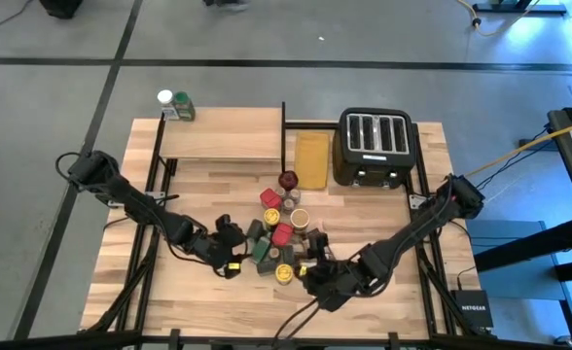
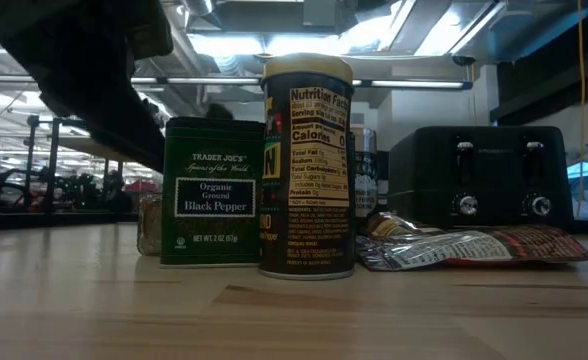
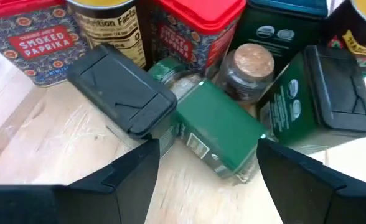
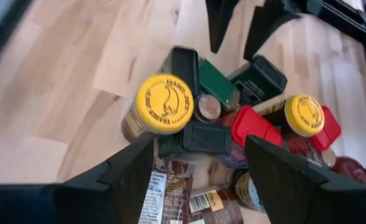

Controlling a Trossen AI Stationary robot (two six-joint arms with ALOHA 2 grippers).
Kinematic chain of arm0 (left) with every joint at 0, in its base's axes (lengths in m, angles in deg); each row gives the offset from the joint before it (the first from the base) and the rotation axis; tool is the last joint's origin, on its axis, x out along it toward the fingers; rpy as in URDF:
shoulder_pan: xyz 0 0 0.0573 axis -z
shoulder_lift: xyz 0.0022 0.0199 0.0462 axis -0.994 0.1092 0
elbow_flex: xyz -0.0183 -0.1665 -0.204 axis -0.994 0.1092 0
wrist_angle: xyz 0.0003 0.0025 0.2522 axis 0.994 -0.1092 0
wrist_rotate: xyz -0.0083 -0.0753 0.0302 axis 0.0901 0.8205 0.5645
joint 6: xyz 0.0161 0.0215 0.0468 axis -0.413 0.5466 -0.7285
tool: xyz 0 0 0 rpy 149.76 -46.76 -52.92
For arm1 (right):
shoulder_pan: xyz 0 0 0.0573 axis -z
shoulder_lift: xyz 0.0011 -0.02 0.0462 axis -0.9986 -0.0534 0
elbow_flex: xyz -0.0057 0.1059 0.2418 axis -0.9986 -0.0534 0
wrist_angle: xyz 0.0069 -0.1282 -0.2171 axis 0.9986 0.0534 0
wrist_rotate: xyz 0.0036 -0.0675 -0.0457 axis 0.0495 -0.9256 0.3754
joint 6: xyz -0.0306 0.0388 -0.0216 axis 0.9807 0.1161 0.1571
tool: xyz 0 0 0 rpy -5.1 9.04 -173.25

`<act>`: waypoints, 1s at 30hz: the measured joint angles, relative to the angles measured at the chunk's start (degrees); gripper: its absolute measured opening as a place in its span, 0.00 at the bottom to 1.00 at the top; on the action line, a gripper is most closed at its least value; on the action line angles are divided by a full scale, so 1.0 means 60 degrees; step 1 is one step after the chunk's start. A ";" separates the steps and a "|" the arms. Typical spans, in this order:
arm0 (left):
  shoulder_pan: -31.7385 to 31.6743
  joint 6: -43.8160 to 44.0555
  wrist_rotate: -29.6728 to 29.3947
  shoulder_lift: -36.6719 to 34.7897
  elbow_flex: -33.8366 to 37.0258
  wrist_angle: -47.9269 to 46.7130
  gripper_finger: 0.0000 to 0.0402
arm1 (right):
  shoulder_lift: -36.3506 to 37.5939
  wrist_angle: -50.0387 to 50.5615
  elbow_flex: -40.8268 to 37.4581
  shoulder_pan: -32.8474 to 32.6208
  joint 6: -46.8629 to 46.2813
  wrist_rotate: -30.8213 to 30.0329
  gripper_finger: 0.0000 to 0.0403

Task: Shelf spices
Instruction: Put the green seasoning bottle aligned with the other green seasoning can on the shelf

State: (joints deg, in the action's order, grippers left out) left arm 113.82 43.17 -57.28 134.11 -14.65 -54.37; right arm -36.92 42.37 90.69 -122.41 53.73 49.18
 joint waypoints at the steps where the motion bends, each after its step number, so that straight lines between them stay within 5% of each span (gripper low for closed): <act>1: 0.0000 0.0000 -0.0038 0.0046 0.0093 0.0261 0.65 | 0.0000 -0.0270 -0.0210 -0.0056 -0.0071 -0.0148 0.64; 9: 0.0000 -0.0112 0.0043 0.1275 0.0211 0.1589 0.65 | 0.0000 -0.2674 -0.1700 -0.0031 -0.0444 -0.0435 0.64; 30: 0.1188 0.0914 -0.1055 0.2146 0.0211 0.1706 0.65 | 0.0000 -0.4327 -0.3181 -0.0014 -0.0993 -0.1244 0.64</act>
State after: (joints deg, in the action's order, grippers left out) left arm 120.95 48.65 -63.61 146.98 -13.38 -44.13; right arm -36.92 16.41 71.60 -122.50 47.78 41.72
